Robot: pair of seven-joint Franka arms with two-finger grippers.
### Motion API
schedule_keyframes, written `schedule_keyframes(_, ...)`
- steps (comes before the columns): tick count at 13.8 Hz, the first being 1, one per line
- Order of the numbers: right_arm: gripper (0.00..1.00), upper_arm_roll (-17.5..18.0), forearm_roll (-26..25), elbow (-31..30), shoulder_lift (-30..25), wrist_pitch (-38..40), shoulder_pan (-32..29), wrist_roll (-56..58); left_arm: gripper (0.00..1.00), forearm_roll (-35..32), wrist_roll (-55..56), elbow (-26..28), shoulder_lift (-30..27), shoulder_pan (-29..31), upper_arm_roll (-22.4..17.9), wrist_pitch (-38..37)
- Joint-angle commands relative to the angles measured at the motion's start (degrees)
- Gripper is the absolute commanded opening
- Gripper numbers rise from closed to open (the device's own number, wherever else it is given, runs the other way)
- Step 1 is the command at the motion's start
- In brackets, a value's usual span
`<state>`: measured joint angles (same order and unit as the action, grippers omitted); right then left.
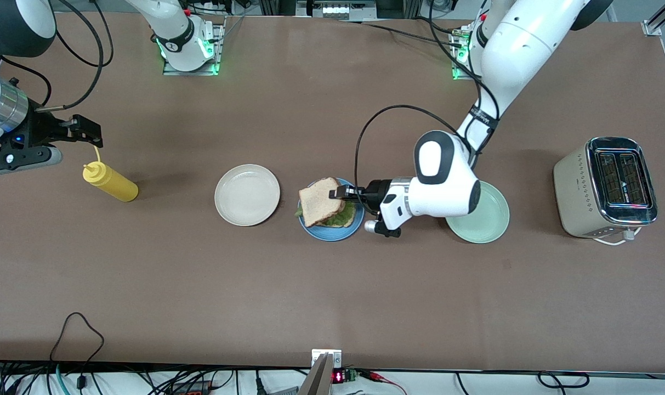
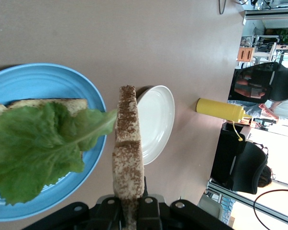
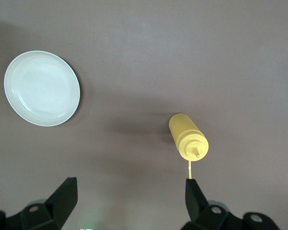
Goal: Make sandwich in blue plate with both arms
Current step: 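Lay the bread slice on the lettuce with the left gripper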
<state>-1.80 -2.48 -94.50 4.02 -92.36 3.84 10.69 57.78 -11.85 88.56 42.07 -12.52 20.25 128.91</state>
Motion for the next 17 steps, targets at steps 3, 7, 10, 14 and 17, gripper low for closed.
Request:
schedule_keyframes(3, 1.0, 0.1, 2.8, -0.2, -0.2, 1.0, -0.2, -2.4, 0.02, 2.0, -6.4, -1.5, 4.7, 0.1, -0.8, 0.6)
schedule_keyframes(7, 1.0, 0.1, 2.8, -0.3, -0.1, 0.7, -1.3, -2.3, 0.4, 1.9, -6.9, -1.6, 6.3, 0.2, -0.8, 3.5)
schedule_keyframes(10, 1.0, 0.1, 2.8, -0.3, 0.1, 0.8, -1.6, -2.3, 1.0, 1.6, -7.1, -1.6, 6.3, 0.6, -0.8, 3.5)
schedule_keyframes(14, 1.0, 0.1, 3.0, -0.3, 0.2, 0.5, -1.8, -2.3, 1.0, 1.3, -7.2, -1.6, 5.7, 0.7, -2.1, 3.7)
schedule_keyframes(17, 1.0, 0.1, 3.0, -0.3, 0.3, 0.6, -1.8, -2.3, 1.0, 1.3, -7.0, -0.9, 4.0, 0.5, -2.1, 3.7)
